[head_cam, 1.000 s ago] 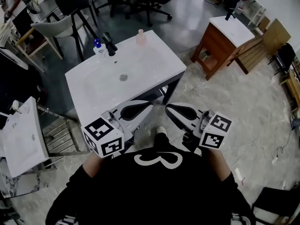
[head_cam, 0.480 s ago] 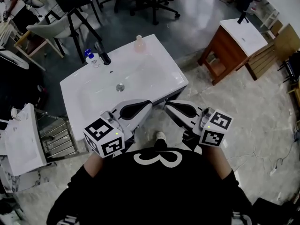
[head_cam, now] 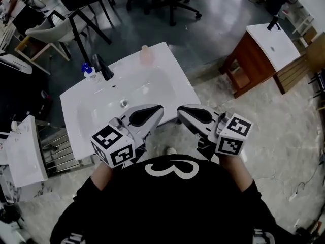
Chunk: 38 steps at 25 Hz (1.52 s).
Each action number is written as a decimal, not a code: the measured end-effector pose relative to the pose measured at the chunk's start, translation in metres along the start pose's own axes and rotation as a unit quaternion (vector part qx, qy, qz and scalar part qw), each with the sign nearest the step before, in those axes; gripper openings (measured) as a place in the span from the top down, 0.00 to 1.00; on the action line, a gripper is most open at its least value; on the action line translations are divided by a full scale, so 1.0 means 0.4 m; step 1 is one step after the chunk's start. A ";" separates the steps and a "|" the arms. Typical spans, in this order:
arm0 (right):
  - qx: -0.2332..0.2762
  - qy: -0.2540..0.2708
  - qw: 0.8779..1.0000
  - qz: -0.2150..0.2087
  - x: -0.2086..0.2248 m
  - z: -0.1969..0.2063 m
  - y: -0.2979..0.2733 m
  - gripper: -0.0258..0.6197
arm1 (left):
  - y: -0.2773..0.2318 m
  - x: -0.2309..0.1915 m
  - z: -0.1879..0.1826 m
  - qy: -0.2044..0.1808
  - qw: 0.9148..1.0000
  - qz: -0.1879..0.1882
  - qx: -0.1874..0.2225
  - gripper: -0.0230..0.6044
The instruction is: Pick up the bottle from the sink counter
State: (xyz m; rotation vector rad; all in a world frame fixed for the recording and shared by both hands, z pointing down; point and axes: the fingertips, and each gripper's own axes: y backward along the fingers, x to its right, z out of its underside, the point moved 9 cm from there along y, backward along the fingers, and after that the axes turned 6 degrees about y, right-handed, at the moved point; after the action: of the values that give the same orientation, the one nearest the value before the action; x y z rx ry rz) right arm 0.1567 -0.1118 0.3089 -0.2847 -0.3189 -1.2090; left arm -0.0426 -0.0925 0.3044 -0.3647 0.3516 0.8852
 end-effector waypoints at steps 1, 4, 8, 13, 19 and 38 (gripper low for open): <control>-0.001 0.001 1.000 -0.002 0.013 -0.004 0.000 0.94 | -0.012 -0.006 -0.003 -0.002 1.000 -0.004 0.000 0.94; -0.002 0.003 1.000 -0.008 0.042 -0.012 0.004 0.94 | -0.039 -0.019 -0.005 -0.005 1.000 -0.019 -0.003 0.94; -0.002 -0.005 1.000 -0.014 0.071 -0.009 0.005 0.94 | -0.057 -0.040 -0.004 -0.004 0.999 -0.036 -0.007 0.94; -0.016 -0.018 1.000 -0.011 0.111 0.003 -0.031 0.94 | -0.063 -0.099 -0.018 -0.032 0.997 -0.063 -0.019 0.94; -0.026 -0.040 0.999 -0.003 0.182 0.014 -0.089 0.94 | -0.079 -0.203 -0.032 -0.029 0.997 -0.069 -0.008 0.93; -0.054 -0.098 0.993 0.033 0.362 0.065 -0.218 0.94 | -0.178 -0.500 -0.041 -0.005 0.987 -0.161 0.027 0.71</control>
State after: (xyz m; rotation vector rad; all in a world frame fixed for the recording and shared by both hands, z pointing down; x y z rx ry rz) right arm 0.1183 -0.2556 0.3928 -0.5058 -0.4117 -1.1376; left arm -0.1049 -0.2774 0.3900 -0.3540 0.2959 0.5602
